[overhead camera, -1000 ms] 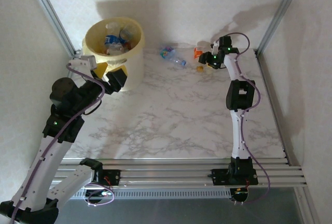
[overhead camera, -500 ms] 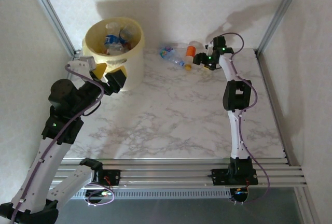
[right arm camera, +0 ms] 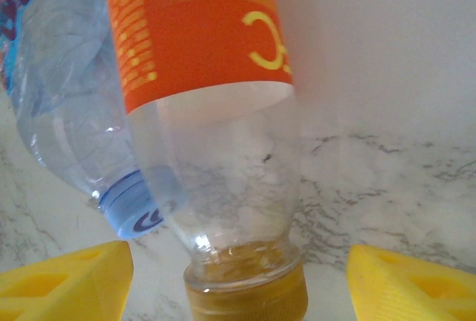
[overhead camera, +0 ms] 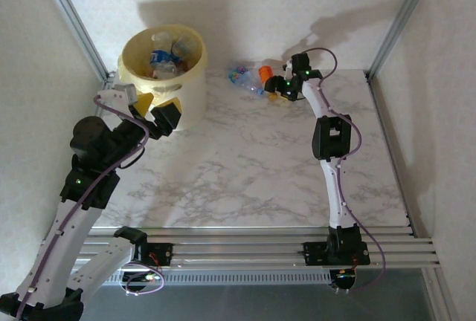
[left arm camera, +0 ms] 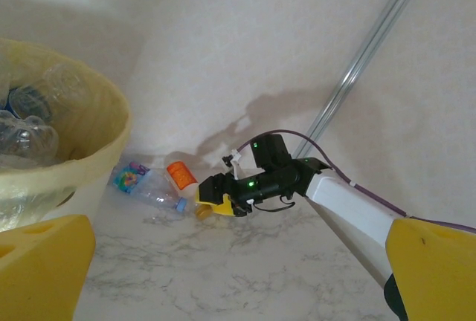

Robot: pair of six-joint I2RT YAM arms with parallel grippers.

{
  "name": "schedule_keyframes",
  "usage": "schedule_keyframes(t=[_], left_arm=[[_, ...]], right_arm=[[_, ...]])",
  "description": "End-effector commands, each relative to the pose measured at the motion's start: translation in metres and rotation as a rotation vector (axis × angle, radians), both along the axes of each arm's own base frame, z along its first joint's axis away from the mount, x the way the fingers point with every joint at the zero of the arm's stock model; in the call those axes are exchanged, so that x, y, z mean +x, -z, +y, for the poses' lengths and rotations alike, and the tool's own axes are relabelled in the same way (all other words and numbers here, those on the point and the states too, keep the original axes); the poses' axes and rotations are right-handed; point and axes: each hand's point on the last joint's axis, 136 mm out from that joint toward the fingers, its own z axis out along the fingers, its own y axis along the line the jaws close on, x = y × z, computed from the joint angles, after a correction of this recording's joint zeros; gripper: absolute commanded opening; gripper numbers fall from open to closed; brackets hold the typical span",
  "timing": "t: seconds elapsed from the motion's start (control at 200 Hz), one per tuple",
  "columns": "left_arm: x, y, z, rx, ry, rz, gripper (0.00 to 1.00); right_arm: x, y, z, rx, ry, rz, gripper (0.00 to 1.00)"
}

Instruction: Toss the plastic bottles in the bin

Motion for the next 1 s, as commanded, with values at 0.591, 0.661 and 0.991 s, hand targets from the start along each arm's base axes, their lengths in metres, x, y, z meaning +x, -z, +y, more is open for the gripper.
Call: schedule_keyframes(t=[0.591, 0.661, 0.991], left_arm=[[0.0, 0.0, -0.008, -0.055, 0.04, -0.017, 1.0], [0.001, 0.001, -0.008, -0.054, 0.038, -0.015, 1.0], [-0.002, -0.002, -0.021, -0.085, 0.124, -0.026, 1.0]], right_arm=[[0.0, 0.041, 0.021, 0.012, -0.007, 0.036, 0.48], [-0.001, 0.04, 0.021, 0.015, -0.004, 0.038, 0.45], [-0.029, 0.015, 0.011, 0.029, 0.055, 0.014, 0.23]])
